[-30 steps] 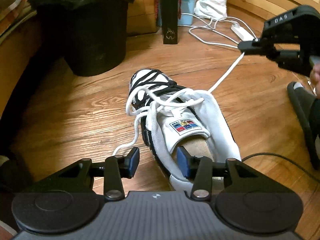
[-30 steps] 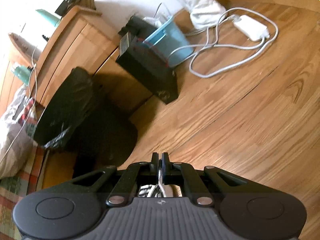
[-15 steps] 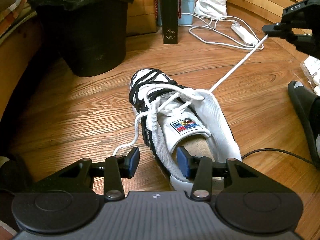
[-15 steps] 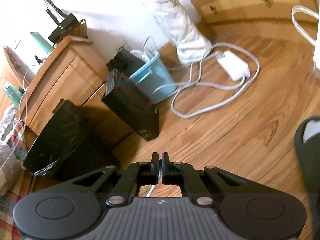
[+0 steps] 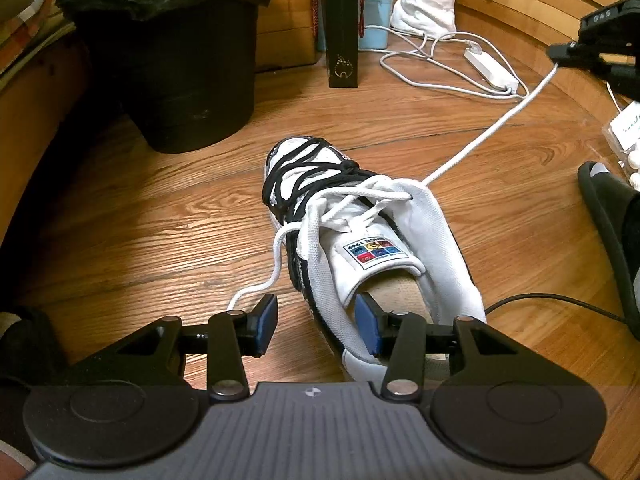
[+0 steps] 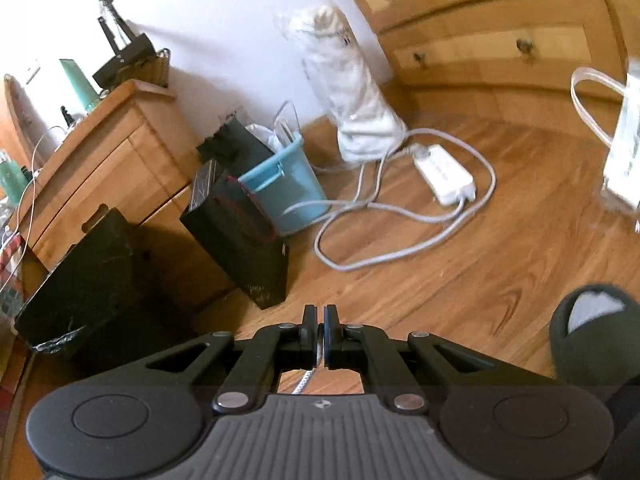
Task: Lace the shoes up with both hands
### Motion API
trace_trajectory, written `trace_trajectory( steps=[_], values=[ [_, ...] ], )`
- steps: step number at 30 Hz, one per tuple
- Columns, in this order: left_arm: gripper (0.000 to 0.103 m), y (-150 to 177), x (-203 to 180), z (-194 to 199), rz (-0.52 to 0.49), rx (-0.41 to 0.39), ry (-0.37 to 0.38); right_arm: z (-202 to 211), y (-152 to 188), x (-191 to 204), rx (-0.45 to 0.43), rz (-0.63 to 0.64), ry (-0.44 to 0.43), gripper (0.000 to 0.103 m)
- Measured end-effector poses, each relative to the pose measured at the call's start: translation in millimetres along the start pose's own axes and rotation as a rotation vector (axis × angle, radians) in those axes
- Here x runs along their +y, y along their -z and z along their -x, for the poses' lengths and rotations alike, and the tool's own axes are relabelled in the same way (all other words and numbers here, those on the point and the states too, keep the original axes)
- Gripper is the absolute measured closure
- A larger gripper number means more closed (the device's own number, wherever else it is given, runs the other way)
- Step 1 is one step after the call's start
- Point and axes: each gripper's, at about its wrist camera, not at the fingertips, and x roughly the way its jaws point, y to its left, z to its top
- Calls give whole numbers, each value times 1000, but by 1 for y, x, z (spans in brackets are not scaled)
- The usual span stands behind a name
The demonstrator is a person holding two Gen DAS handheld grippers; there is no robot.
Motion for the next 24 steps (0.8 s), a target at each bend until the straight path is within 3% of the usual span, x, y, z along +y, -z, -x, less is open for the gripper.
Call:
trace_trajectory(
  steps=[11, 18, 22, 24],
  values=[
    [56, 0, 20, 9, 159, -55, 74, -13, 42, 9, 153, 29, -53, 99],
    [56, -8, 21, 6, 166, -63, 61, -3, 18, 16, 72, 24, -72, 99],
    [62, -8, 21, -7, 157, 29, 37, 8, -4, 19, -18, 31, -47, 99],
    [61, -5, 19, -9, 134, 28, 31, 9, -10, 18, -27, 29, -44, 99]
  ],
)
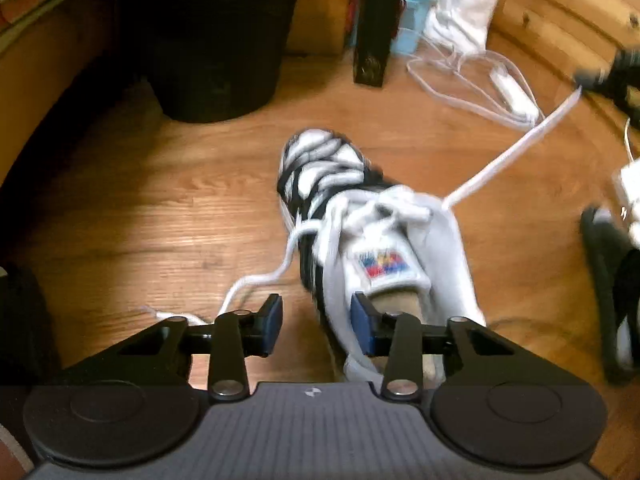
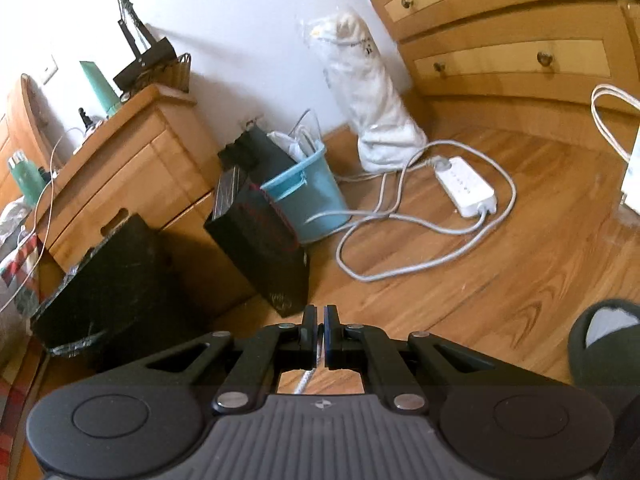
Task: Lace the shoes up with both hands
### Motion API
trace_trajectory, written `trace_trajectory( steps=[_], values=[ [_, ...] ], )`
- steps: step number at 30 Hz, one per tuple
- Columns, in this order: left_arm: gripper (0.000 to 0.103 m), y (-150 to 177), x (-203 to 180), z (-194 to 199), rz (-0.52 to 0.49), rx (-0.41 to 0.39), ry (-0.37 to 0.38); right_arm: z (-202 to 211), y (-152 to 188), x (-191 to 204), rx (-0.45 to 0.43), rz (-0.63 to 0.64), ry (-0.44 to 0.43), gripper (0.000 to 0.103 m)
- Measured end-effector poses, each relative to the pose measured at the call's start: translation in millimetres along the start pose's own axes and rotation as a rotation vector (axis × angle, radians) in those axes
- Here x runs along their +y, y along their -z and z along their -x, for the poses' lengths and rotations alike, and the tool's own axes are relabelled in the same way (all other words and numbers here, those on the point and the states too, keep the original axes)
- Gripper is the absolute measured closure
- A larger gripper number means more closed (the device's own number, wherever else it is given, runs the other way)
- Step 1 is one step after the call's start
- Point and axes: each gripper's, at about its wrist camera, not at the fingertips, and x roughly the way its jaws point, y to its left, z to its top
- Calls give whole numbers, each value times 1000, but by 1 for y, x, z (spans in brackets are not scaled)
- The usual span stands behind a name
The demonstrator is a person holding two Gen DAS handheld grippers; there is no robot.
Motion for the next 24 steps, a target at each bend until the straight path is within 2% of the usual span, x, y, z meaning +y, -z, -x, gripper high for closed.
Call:
trace_trajectory(
  steps=[5, 9, 14, 16, 20, 22, 24],
  values=[
    [64, 0, -7, 0, -36, 5, -27, 0, -3, -2, -10, 8, 14, 99],
    [64, 4, -2, 0, 6, 6, -21, 4, -10, -15, -31, -37, 50, 103],
    [64, 4, -2, 1, 6, 5, -11, -4, -14, -25, 36, -73, 3, 102],
    [64, 4, -4, 2, -6, 2, -15, -5, -5, -15, 65, -28, -58, 102],
    [63, 3, -1, 2, 42, 6, -9, -11, 20, 13, 164, 77, -151, 93],
    [63, 4, -1, 4, 53, 2, -6, -12, 34, 34, 228, 185, -215, 91],
    [63, 6, -2, 5, 50, -4, -4, -10, 51, 62, 280, 362, -276, 90]
  ],
)
